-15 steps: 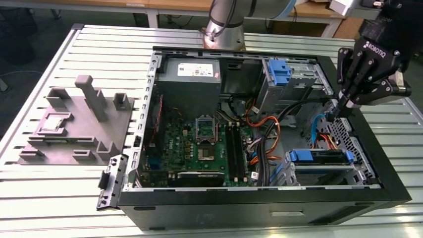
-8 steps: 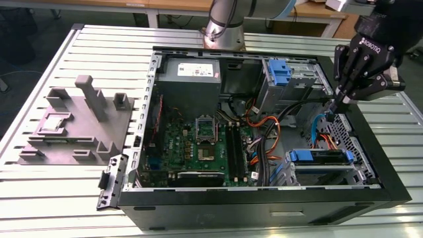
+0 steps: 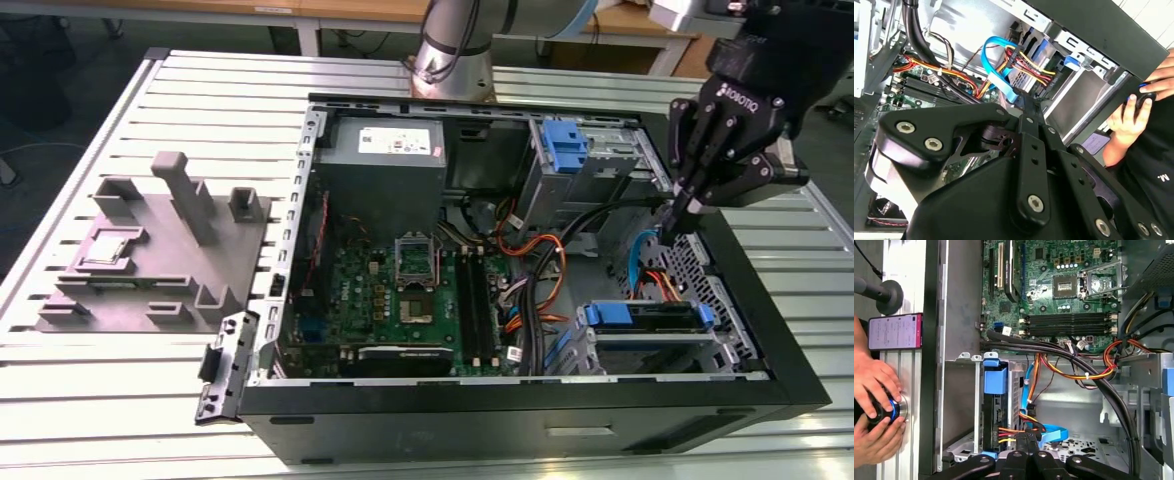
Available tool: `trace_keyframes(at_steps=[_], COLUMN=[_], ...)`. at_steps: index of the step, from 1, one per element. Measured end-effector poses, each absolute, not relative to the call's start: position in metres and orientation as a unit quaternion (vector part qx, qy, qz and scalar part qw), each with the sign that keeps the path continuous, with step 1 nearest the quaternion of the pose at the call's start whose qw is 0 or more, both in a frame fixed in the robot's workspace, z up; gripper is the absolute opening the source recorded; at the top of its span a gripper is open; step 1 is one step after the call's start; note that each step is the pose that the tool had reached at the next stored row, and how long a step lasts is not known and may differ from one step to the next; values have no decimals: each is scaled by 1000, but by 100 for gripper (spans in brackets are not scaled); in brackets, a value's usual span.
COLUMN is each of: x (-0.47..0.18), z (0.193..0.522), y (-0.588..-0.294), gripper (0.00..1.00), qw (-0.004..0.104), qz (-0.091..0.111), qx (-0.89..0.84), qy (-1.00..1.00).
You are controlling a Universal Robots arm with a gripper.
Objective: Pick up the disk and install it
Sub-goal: 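Insert the second disk wire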
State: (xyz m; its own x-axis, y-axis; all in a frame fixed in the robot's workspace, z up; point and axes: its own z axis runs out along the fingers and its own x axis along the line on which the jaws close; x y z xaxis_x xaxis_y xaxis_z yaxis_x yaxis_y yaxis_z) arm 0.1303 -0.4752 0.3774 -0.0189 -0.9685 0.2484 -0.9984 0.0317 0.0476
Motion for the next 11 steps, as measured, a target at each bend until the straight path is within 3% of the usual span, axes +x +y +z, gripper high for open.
trace_keyframes(at_steps=[4,5,11], x=[130,130,130], z=[377,377,377], y=[-475,-475,-471], gripper=[11,17,17], qw=[105,105,105], qz=[69,69,69], qx=[693,693,692], qy=[-710,-710,-711])
